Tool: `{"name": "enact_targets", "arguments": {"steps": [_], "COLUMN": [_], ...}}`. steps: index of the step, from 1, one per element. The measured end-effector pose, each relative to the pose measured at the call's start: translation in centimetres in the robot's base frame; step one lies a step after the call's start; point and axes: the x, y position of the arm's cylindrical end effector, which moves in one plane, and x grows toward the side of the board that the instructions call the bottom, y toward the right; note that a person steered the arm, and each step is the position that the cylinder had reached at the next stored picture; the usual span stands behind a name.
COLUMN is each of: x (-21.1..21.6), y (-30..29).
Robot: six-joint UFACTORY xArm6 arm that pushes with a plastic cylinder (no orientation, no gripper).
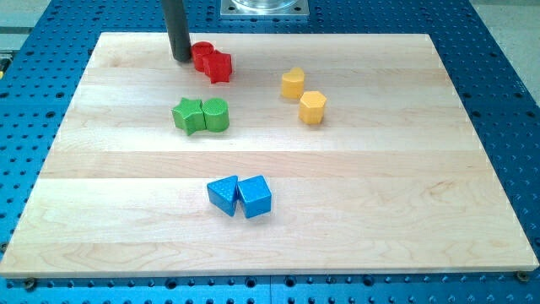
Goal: Move the red star to the top left of the yellow heart
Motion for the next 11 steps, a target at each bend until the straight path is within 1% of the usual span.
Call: {"name": "enact_targets", "arguments": {"steps": [1, 2, 3, 4, 5, 7, 8, 9, 10, 11], "x": [-0.2, -0.2, -4.3, -6.1, -4.1, 4.1, 3.6, 4.9, 7.0, 7.3], "y": [4.4, 4.8, 5.2, 6.2, 8.2, 3.3, 3.0, 0.7, 6.3, 10.1]}}
